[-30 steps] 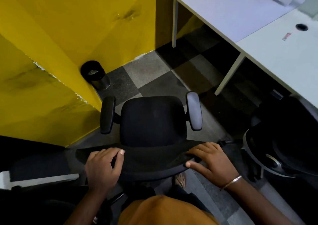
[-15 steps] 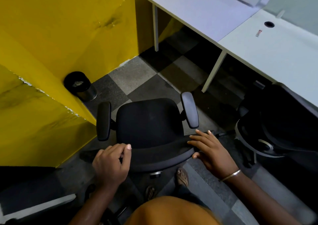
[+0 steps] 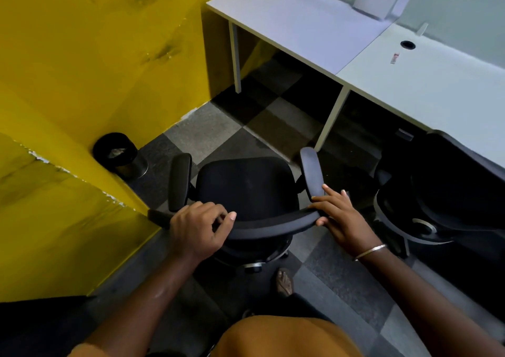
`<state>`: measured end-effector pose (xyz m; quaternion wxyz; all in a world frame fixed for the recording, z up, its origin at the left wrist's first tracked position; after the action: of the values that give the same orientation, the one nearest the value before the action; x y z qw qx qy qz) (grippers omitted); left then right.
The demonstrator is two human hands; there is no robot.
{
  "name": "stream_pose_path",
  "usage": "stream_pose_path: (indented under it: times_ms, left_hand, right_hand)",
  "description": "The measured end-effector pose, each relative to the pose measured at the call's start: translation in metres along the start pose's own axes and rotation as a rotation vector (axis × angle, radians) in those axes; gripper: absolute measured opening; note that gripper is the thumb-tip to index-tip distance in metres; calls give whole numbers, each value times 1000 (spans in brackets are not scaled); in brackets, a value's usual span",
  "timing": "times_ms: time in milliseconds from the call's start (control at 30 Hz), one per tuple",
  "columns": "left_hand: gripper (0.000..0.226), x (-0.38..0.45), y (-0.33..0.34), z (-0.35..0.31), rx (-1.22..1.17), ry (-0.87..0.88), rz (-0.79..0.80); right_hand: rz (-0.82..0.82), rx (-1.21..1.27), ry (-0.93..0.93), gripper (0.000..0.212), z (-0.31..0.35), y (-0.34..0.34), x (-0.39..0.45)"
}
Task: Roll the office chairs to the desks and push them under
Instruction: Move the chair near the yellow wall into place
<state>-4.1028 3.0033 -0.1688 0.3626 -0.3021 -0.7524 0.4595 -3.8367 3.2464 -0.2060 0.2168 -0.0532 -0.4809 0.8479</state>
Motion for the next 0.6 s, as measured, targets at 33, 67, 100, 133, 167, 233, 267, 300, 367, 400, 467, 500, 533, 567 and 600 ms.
stream_pose_path:
  times_ms: [33,67,100,133,167,233,267,300,367,400,467,500,533,567,600]
  left_hand:
    - [53,8,4,0,6,10,24]
    - [53,15,9,-2,20,25,43]
    - [52,21,14,-5,36,47,57]
    - [52,26,19,-8,45,83,69]
    - [52,30,25,-12,51,125,83]
    - [54,39,36,-22,70,209,97]
    - [56,42,40,-27,76,236,107]
    - [57,47,44,-34,78,255,109]
    - [52,57,55,-52,95,261,99]
    - [50,62,61,-61,107,253,96]
    - [48,74,73,-79,151,237,103]
    - [47,80,79,-89,181,236,113]
    - [46,85,84,-96,208,238,127]
    - [45,92,89,-105,226,248,139]
    - [45,97,93,-110,234,261,152]
  right_hand:
    - [12,-2,4,50,-6,-4,6]
    - [31,-4,11,51,-12,-9,13]
    - [54,-5,16,52,-19,-15,20]
    - [82,-11,26,51,-25,-22,29]
    - [121,-21,45,46,-32,-31,38]
    - [188,-43,90,34,-51,-48,57]
    - [209,-50,97,33,-60,-55,66]
    - [221,-59,101,33,-70,-62,75]
    - [241,-73,139,38,-91,-78,90]
    - [246,-88,165,40,-100,-85,97]
    - [231,-157,206,45,-112,-98,106]
    - [210,-197,217,46,-116,-104,109]
    - [182,-232,225,48,-119,-108,111]
    - [148,-257,229,49,-123,-113,112]
    - [124,-273,226,50,-126,-116,113]
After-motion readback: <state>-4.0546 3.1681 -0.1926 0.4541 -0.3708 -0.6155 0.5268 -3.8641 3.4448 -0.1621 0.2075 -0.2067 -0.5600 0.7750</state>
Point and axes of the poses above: each hand's wrist, its own x-axis towards the middle knuckle, its own y-axis out of the palm, z = x × y, the point moved 3 cm from there along x, towards the middle knuckle, and after that the axes turned 3 degrees about -y, right-handed, at the moved point
